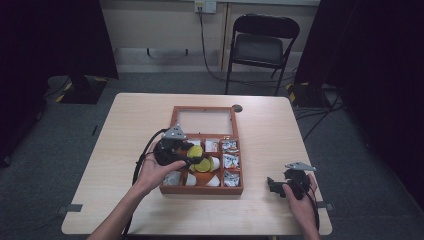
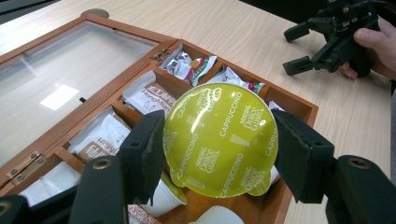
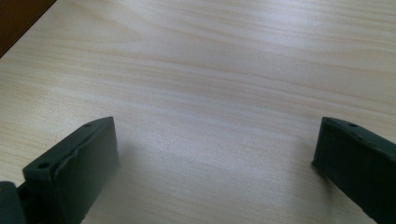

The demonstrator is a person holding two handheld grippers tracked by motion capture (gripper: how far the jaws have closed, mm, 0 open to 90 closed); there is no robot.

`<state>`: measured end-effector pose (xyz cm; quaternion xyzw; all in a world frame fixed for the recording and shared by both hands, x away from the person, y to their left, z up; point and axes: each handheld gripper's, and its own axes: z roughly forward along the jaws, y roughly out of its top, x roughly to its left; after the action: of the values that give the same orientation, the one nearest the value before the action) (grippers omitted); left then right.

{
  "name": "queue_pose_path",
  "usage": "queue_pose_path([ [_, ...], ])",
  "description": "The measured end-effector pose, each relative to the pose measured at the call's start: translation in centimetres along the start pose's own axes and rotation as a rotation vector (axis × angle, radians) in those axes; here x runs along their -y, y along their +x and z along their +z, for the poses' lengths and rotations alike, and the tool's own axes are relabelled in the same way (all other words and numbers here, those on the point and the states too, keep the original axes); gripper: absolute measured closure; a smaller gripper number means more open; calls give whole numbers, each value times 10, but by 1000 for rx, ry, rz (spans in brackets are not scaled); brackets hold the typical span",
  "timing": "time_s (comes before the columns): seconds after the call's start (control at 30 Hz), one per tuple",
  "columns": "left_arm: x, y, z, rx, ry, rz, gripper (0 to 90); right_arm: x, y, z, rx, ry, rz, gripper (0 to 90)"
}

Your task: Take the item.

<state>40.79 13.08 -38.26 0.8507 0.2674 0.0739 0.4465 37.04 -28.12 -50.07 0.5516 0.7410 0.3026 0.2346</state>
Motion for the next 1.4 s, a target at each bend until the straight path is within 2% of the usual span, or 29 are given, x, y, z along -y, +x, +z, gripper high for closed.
queue_pose_path([
  [0.73, 1, 7, -12, -21, -20, -7, 382, 0, 0, 0, 0, 0, 0, 0],
  [1.13, 5, 17, -25, -55, -34, -30, 382, 0, 0, 0, 0, 0, 0, 0],
  [1.4, 5, 22, -31, -79, -39, -30, 382, 0, 0, 0, 0, 0, 0, 0],
])
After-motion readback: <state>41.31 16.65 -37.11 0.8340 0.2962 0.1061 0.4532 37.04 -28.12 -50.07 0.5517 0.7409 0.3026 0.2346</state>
